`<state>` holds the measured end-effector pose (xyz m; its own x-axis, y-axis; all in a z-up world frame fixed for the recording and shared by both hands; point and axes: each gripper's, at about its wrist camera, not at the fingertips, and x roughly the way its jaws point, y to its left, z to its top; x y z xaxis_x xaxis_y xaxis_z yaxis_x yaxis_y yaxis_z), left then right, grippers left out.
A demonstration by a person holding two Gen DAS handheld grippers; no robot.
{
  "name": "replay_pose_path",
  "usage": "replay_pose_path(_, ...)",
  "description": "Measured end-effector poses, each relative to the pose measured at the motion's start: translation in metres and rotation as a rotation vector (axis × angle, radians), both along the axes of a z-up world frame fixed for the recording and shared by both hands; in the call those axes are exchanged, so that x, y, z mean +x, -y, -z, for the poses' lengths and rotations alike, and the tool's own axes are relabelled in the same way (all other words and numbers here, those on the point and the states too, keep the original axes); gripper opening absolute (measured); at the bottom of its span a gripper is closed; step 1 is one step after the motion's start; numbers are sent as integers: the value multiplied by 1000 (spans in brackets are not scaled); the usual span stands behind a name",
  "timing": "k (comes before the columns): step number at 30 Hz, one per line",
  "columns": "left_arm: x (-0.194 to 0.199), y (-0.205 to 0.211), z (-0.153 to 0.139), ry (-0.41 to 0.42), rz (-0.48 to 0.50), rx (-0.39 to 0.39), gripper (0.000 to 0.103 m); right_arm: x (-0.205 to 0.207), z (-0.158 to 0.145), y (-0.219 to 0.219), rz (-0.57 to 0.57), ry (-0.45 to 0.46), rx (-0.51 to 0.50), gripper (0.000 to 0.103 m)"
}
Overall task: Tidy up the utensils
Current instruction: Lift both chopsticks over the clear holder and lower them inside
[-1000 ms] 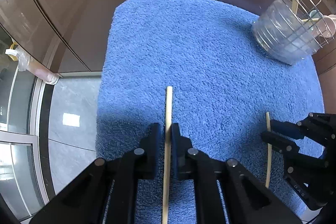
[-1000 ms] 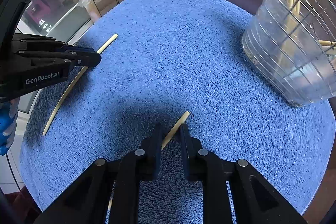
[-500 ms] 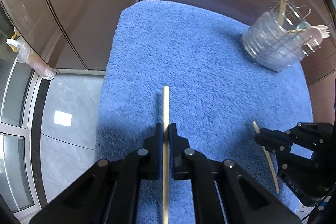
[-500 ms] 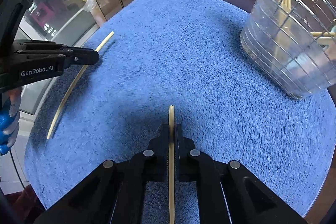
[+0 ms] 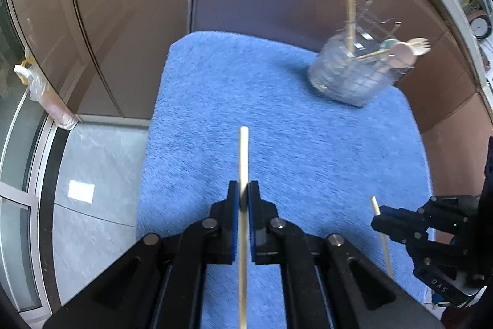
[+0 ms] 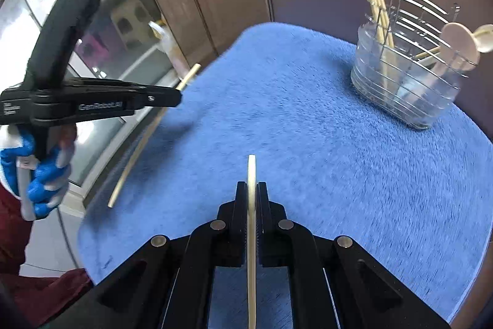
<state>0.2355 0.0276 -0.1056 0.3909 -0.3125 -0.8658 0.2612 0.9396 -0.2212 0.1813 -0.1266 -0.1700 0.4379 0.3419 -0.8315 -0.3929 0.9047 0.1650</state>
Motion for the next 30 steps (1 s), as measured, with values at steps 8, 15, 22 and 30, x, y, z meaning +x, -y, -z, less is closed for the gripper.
replay_pose_path(8,-40,4,-42,99,28,-94,5,-47,-36,26,37,141,91,5)
replay_pose_path(15,-62,11,-66,184,23,-116,5,-76,-61,43,68,281,135,5)
replay_pose_path(22,-77,19,-86,266,21,-139,5,-97,-82,59,103,406,178,5)
replay_pose_path(30,-67,34,-119,386,-17,-237,5,-97,-113,79,165,559,218,5)
